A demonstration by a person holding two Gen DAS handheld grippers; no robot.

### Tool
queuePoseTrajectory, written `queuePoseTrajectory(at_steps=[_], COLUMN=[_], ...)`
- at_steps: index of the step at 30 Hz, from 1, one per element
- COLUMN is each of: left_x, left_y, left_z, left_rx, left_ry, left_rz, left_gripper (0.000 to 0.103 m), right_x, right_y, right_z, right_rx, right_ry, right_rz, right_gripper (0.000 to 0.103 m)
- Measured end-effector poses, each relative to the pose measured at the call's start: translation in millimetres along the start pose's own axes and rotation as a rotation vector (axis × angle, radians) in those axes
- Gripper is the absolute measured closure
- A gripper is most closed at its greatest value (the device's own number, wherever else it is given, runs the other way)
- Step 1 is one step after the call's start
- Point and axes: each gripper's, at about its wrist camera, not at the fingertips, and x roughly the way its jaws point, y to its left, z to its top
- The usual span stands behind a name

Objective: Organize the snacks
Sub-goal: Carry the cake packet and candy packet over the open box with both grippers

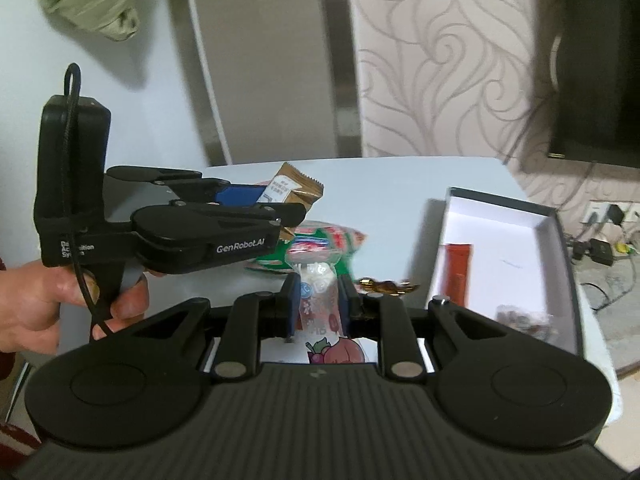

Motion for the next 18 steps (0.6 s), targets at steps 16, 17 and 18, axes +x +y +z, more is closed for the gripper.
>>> queuePoseTrajectory(at_steps=[16, 17, 18], left_x=[73.4, 76.4, 79.4], left_y=[-66.8, -69.8, -72.4], left_z=[27.1, 28.8, 30.7], left_rx=[0.037, 0.038, 0.041], left_ry=[0.025, 0.024, 0.024], left_rz=[-0.13, -0.135, -0.137], left_gripper=[0.065, 0.065, 0.065], right_x=[5.1, 5.9, 6.8], right_y=[-79.9, -83.9, -86.7], right_z=[-6.2, -6.4, -6.3], right_rx=[0.108, 0.11, 0.111], right_ry=[0.023, 0.025, 0.027], right_rz=[-0.172, -0.176, -0.179], right_gripper=[0.079, 0.079, 0.079])
